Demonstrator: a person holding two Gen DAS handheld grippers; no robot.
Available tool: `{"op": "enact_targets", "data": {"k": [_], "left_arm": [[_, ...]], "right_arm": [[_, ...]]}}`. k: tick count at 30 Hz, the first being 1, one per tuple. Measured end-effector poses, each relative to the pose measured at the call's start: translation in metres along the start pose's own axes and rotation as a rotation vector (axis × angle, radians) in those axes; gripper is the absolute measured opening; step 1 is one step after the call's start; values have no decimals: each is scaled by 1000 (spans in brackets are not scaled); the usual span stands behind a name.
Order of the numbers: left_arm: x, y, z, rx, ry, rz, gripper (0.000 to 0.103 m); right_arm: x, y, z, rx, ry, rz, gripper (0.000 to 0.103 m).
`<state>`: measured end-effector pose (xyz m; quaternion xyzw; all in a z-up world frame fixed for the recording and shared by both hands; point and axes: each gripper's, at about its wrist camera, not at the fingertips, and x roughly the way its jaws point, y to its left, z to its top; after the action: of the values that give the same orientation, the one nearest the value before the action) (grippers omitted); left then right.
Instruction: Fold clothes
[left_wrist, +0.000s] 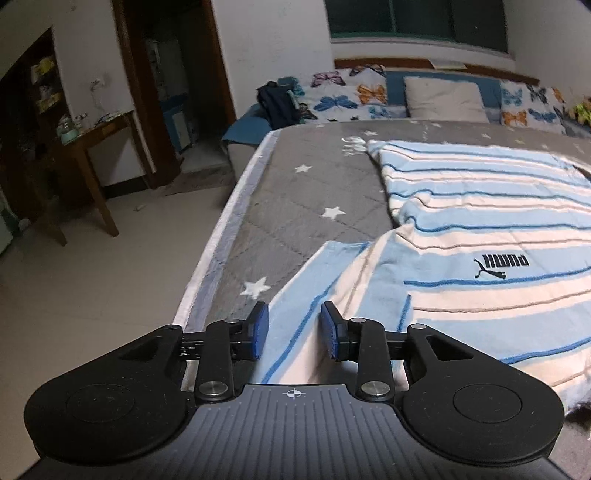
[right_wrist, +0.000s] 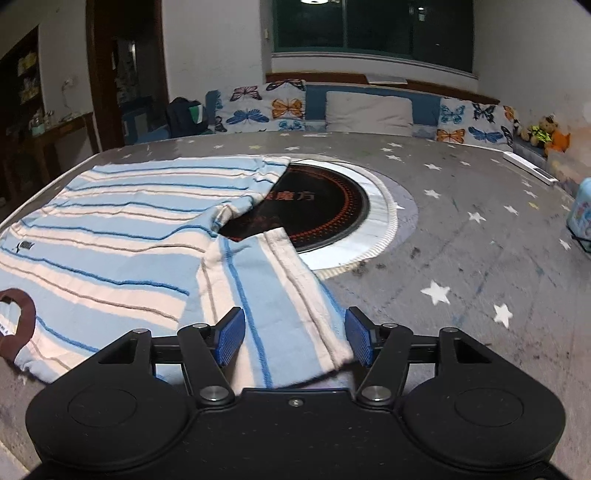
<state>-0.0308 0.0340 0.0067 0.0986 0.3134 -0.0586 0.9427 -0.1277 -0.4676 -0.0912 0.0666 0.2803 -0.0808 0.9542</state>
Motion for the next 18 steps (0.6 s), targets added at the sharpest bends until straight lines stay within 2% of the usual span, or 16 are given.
{"op": "enact_targets", "data": {"k": [3,7,10,13,16,18], "left_arm": [[1,2,-2,-14,-4,8,38],[3,4,1,-44,15,25,38],[1,1,-1,-28,7,41,38],[-3,-1,-4,-28,0,52,37],[-7,0,-5,-44,5,52,38],[-10,1,-6,-57,6,53,38]], "right_arm": [[-2,-1,-3,-10,2,-16,63],[-7,0,-7,5,-1,-21,63],[-10,0,-9,17,-3,-25,63],[-13,1,-12,15,-10,-33,59],[-14,-5,-15,37,-22,-39,44],[-14,-8,-14,51,-25,-34,29]]}}
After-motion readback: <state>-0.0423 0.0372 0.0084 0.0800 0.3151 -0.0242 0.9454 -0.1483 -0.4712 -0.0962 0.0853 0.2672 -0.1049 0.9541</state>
